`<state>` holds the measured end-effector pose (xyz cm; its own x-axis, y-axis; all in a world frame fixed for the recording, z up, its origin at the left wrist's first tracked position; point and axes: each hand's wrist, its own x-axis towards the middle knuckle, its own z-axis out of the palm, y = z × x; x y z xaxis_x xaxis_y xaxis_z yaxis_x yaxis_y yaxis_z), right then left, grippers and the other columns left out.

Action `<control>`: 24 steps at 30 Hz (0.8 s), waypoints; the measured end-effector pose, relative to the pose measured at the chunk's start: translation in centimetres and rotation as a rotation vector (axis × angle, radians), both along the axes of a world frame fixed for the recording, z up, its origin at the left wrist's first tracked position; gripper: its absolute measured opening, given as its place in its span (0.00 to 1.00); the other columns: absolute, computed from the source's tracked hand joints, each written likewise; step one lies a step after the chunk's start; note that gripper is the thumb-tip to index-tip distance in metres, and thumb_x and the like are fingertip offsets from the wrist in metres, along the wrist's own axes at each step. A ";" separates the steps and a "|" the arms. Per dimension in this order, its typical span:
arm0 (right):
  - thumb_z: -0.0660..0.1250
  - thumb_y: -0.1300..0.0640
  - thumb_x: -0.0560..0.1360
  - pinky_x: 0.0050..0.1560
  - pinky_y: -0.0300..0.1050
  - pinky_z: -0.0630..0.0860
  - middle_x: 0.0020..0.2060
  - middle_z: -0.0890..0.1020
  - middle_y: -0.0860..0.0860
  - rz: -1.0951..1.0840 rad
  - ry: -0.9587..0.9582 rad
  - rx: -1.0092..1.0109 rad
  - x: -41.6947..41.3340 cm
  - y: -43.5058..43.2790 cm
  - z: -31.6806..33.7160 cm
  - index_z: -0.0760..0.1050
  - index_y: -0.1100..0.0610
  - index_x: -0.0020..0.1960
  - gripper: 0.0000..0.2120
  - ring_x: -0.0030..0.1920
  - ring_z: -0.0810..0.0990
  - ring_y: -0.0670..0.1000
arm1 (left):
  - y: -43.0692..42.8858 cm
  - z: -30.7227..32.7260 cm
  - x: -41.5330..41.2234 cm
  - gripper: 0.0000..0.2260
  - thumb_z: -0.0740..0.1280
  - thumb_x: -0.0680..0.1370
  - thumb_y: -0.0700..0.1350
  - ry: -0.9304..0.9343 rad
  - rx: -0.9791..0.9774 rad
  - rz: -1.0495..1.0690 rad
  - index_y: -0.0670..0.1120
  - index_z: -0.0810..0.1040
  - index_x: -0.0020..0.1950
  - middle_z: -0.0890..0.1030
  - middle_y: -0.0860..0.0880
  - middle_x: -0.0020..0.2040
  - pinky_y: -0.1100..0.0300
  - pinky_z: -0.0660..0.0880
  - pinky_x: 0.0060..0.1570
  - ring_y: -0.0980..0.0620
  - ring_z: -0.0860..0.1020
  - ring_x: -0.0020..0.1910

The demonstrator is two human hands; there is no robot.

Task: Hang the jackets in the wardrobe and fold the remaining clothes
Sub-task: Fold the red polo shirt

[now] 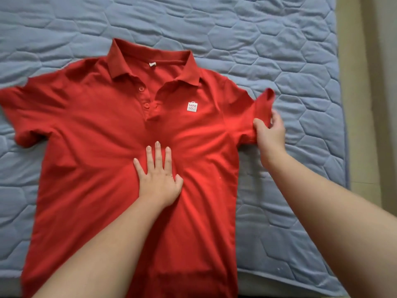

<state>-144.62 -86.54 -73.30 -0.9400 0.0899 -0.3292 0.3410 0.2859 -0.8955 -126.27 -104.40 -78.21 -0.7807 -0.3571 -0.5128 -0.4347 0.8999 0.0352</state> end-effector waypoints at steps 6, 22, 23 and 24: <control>0.63 0.50 0.78 0.48 0.35 0.70 0.42 0.78 0.40 0.741 -0.078 0.024 3.0 -4.3 4.6 0.78 0.49 0.58 0.10 0.43 0.76 0.37 | -5.9 5.6 1.5 0.24 0.67 0.72 0.46 0.387 0.134 0.233 0.46 0.70 0.68 0.67 0.45 0.71 0.46 0.63 0.65 0.46 0.65 0.71; 0.53 0.40 0.79 0.72 0.67 0.47 0.78 0.43 0.47 0.968 0.022 1.132 7.4 -9.5 -0.9 0.46 0.42 0.77 0.30 0.77 0.41 0.56 | -28.0 7.5 0.3 0.15 0.68 0.74 0.39 0.850 0.678 1.029 0.43 0.76 0.61 0.80 0.50 0.45 0.71 0.74 0.38 0.54 0.77 0.44; 0.54 0.41 0.79 0.72 0.66 0.47 0.78 0.43 0.47 0.960 0.032 1.114 7.7 -9.4 -0.6 0.47 0.42 0.77 0.30 0.77 0.41 0.56 | -26.7 8.6 0.1 0.20 0.69 0.72 0.41 0.849 0.597 0.693 0.44 0.74 0.64 0.79 0.50 0.49 0.72 0.72 0.42 0.54 0.76 0.46; 0.55 0.42 0.79 0.72 0.65 0.49 0.78 0.44 0.48 0.957 0.034 1.089 8.0 -9.3 -0.2 0.47 0.42 0.77 0.30 0.77 0.42 0.55 | -25.2 9.4 0.0 0.23 0.69 0.71 0.47 0.754 0.593 0.401 0.46 0.73 0.65 0.78 0.50 0.49 0.70 0.71 0.45 0.54 0.76 0.45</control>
<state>-136.60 -95.80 -73.53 -0.7878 -0.3790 -0.4855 -0.3842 0.9185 -0.0936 -126.24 -129.58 -68.77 -0.8511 -0.5114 -0.1187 -0.3798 0.4436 0.8118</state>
